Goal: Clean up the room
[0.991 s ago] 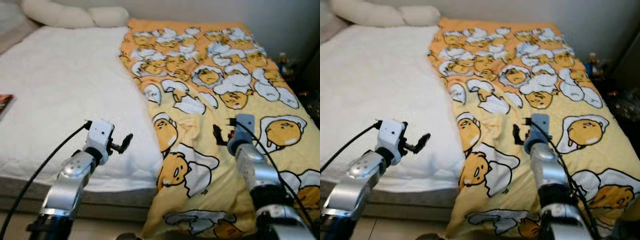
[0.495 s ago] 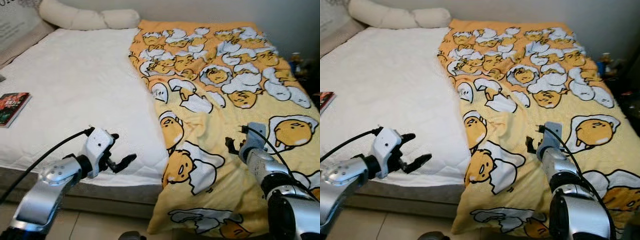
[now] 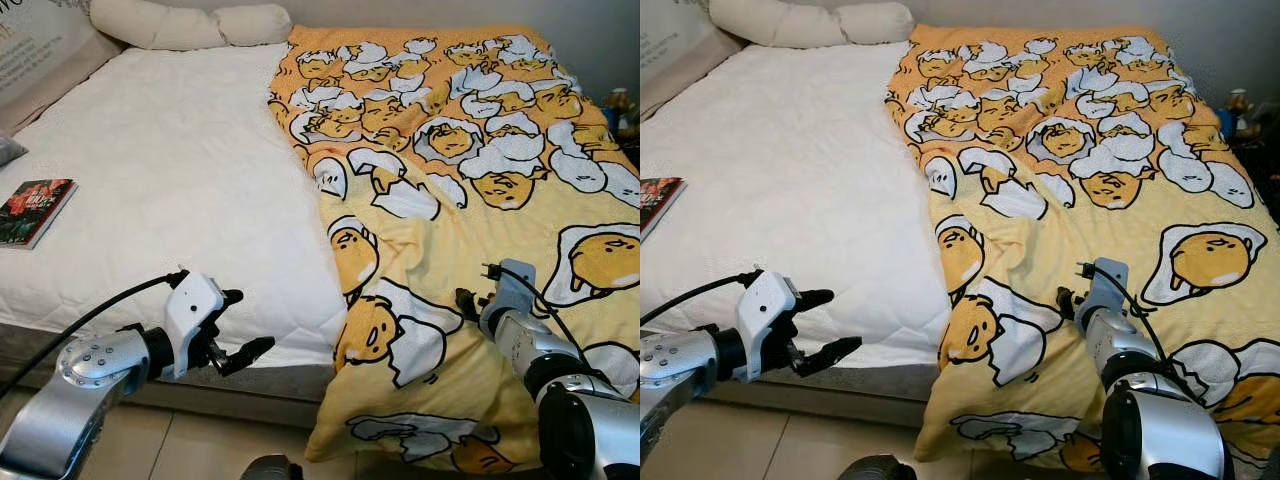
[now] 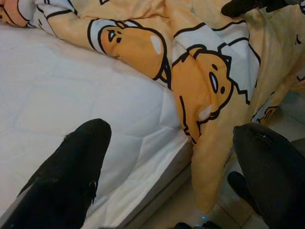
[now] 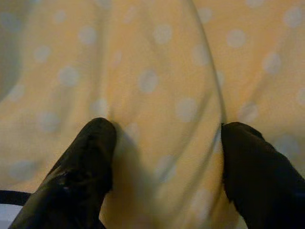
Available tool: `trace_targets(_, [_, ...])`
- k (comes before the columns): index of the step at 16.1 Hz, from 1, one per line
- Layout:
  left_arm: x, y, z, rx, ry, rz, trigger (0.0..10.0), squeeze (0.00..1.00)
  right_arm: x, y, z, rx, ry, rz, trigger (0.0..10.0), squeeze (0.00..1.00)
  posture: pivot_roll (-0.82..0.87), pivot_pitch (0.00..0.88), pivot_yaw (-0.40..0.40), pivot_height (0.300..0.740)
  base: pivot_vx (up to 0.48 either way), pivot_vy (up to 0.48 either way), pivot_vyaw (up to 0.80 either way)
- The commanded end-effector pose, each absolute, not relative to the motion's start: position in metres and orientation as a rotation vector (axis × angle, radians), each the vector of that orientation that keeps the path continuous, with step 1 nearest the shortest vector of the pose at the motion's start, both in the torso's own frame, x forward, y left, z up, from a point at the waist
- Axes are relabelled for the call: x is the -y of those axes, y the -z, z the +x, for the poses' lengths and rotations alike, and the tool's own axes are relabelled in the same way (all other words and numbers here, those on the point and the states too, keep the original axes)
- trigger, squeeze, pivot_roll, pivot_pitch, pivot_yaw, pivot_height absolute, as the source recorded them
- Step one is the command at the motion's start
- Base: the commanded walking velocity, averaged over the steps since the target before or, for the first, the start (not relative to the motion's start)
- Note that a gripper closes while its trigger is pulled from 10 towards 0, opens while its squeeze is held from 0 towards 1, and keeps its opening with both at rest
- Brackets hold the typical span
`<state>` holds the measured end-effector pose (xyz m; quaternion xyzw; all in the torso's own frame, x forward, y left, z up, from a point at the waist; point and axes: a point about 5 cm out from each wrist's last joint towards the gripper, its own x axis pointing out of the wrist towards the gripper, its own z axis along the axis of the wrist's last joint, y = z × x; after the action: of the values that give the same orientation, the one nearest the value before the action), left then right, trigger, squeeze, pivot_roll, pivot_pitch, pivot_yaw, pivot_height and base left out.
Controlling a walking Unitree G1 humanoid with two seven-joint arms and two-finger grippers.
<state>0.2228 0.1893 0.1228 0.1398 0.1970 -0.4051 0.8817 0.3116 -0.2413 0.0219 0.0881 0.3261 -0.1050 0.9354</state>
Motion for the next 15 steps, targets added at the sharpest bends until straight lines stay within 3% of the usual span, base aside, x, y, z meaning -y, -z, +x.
trace_targets(1, [-0.188,-0.123,0.22,-0.42,0.859,0.3,10.0,0.0,0.241,-0.019,0.309,-0.678,0.215,0.18,0.0,0.0,0.2,0.057,0.076,0.74,0.0,0.0,0.0])
trace_targets(6, [-0.186,-0.122,0.212,-0.46,0.898,0.296,10.0,0.0,0.255,-0.018,0.303,-0.698,0.279,0.151,0.0,0.0,0.21,0.069,0.07,0.74,0.0,0.0,0.0])
trace_targets(15, [-0.186,-0.123,0.212,-0.465,0.883,0.298,10.0,0.0,0.257,-0.014,0.299,-0.704,0.304,0.22,0.0,0.0,0.21,0.066,0.061,0.74,0.0,0.0,0.0])
